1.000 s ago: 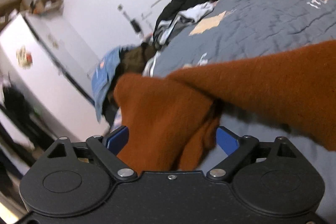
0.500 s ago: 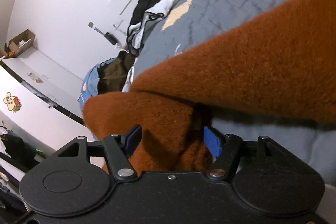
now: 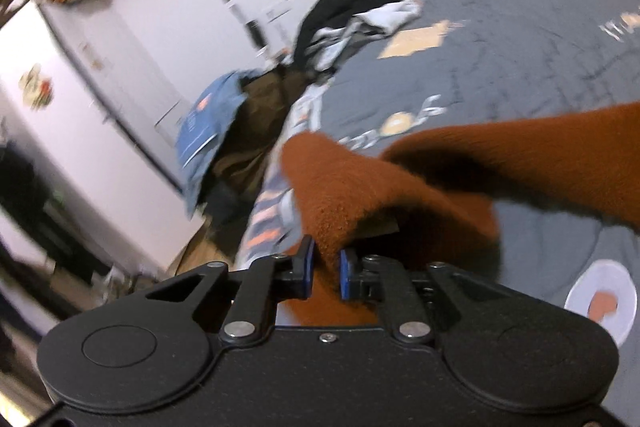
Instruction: Fold clothes
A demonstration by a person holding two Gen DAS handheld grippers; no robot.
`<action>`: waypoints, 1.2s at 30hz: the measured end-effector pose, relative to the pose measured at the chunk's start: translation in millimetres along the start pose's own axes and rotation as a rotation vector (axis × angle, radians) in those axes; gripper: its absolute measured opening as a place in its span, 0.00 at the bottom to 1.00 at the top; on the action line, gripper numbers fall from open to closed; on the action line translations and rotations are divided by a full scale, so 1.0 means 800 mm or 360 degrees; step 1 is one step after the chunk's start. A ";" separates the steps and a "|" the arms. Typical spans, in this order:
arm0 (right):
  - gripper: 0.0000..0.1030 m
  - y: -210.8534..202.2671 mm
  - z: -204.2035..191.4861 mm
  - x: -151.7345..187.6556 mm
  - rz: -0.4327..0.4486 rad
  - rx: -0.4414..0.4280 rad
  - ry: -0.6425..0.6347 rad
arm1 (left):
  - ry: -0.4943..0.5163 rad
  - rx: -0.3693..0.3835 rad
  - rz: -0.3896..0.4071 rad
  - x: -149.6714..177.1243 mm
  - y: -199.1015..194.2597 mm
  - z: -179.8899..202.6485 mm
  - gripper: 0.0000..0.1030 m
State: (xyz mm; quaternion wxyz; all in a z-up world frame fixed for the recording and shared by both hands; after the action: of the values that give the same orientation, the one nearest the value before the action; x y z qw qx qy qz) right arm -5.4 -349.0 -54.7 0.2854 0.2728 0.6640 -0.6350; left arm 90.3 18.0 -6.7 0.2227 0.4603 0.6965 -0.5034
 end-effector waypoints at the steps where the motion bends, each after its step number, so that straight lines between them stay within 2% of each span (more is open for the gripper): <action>1: 0.70 0.000 0.000 0.000 0.0000 0.0004 -0.0001 | -0.0038 -0.0008 -0.0021 0.005 -0.009 -0.018 0.11; 4: 0.70 -0.001 0.001 0.001 -0.0001 0.0021 -0.0001 | -0.0078 -0.0072 -0.0096 0.025 -0.026 -0.059 0.10; 9: 0.70 -0.005 0.009 -0.002 0.0007 0.0038 0.0030 | -0.0115 -0.0127 -0.0332 0.079 -0.031 -0.095 0.12; 11: 0.70 -0.009 0.010 -0.003 0.0018 0.0043 0.0016 | -0.0141 -0.0053 -0.0345 0.085 -0.048 -0.097 0.20; 13: 0.70 -0.015 0.014 -0.006 0.0032 0.0052 -0.0009 | -0.0167 0.0030 -0.0325 0.082 -0.069 -0.091 0.45; 14: 0.70 -0.019 0.018 -0.007 0.0040 0.0063 -0.0014 | -0.0179 0.0078 -0.0299 0.077 -0.081 -0.085 0.52; 15: 0.70 -0.024 0.027 -0.009 0.0051 0.0086 -0.0008 | -0.0176 0.0148 -0.0254 0.068 -0.093 -0.070 0.58; 20: 0.70 -0.054 0.082 -0.015 0.0109 0.0163 0.0155 | -0.0151 0.0695 -0.0077 0.009 -0.131 0.055 0.58; 22: 0.70 -0.067 0.104 -0.016 0.0129 0.0192 0.0237 | -0.0146 0.0906 -0.0054 -0.016 -0.132 0.117 0.58; 25: 0.70 -0.084 0.133 -0.012 0.0175 0.0225 0.0338 | -0.0100 0.1137 -0.0055 -0.043 -0.124 0.200 0.58; 27: 0.70 -0.090 0.147 -0.008 0.0193 0.0240 0.0382 | -0.0046 0.1279 -0.0071 -0.056 -0.116 0.258 0.54; 30: 0.70 -0.096 0.164 0.000 0.0205 0.0234 0.0429 | 0.0054 0.1384 -0.0081 -0.069 -0.104 0.320 0.51; 36: 0.70 -0.110 0.197 0.009 0.0237 0.0230 0.0500 | 0.0238 0.1421 -0.0124 -0.087 -0.068 0.408 0.52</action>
State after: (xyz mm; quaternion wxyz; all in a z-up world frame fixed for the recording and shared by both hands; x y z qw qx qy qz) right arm -69.1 -510.5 -3.8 0.2039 0.4368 0.6310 -0.6078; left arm 26.4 -310.8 -54.3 -0.0675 0.5198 0.4421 -0.7279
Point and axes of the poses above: each gripper's, at about its wrist camera, not at the fingertips, and y roughly the way its jaws point, z to its right, x to its underside, the point moved 4 cm from there along y, roughly the way its jaws point, and after that the axes turned 11 degrees about -y, right-handed, at the moved point
